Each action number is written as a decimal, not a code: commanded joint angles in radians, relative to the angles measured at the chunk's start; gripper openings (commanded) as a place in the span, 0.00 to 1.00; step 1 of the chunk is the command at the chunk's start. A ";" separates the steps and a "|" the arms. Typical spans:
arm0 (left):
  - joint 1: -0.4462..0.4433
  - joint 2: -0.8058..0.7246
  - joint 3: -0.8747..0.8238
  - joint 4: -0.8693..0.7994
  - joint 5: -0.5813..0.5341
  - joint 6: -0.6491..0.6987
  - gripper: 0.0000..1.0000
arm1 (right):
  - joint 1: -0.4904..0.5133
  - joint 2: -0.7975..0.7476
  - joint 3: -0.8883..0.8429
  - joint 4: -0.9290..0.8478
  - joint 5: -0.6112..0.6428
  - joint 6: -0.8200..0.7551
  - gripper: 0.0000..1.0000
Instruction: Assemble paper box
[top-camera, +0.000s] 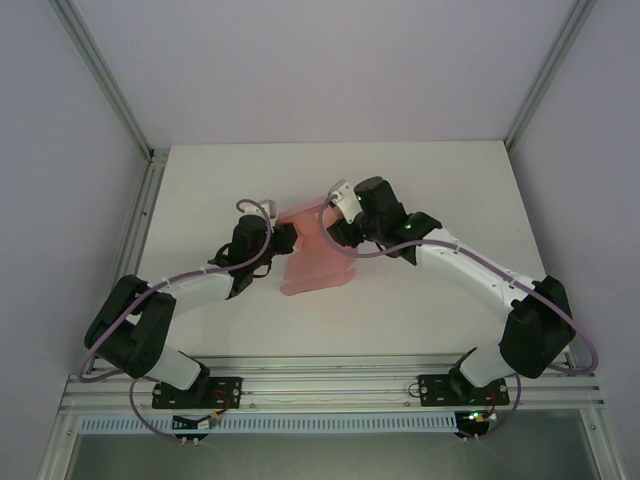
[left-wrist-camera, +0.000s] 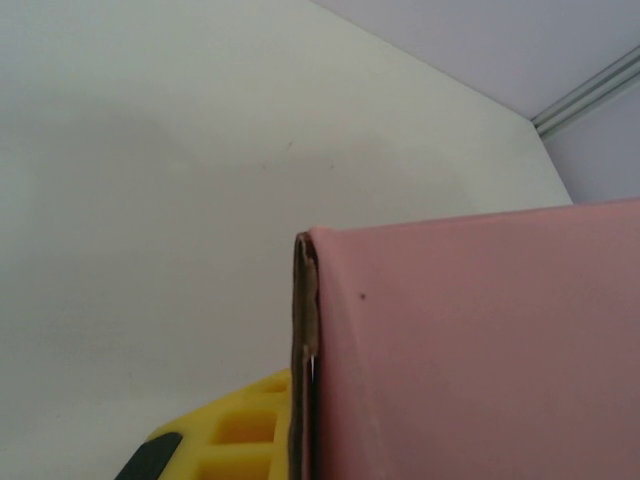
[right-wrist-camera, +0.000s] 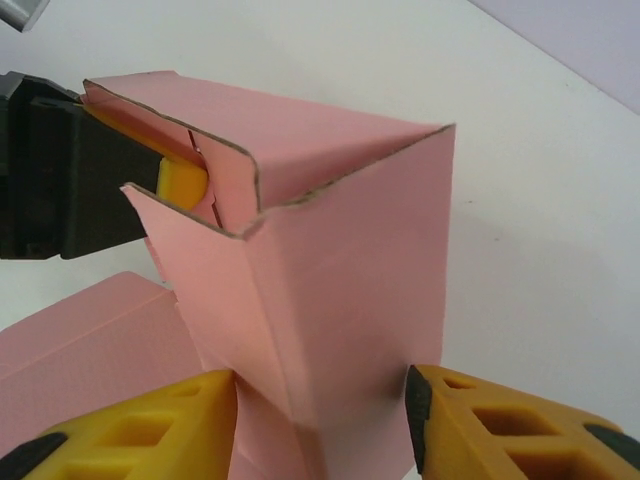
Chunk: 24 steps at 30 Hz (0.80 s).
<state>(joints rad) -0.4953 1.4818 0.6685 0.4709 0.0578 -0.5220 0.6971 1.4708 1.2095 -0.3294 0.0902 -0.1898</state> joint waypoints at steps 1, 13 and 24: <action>-0.024 -0.038 0.019 -0.019 0.010 0.038 0.00 | 0.011 0.008 0.013 0.062 0.042 -0.018 0.48; -0.061 -0.090 0.034 -0.071 -0.027 0.053 0.00 | 0.069 0.085 0.026 0.084 0.212 -0.062 0.33; -0.131 -0.127 0.113 -0.236 -0.173 -0.031 0.00 | 0.087 0.131 -0.034 0.281 0.527 -0.069 0.12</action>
<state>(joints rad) -0.5739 1.4021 0.7116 0.2867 -0.1028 -0.5323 0.7757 1.5642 1.1927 -0.1543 0.4904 -0.2462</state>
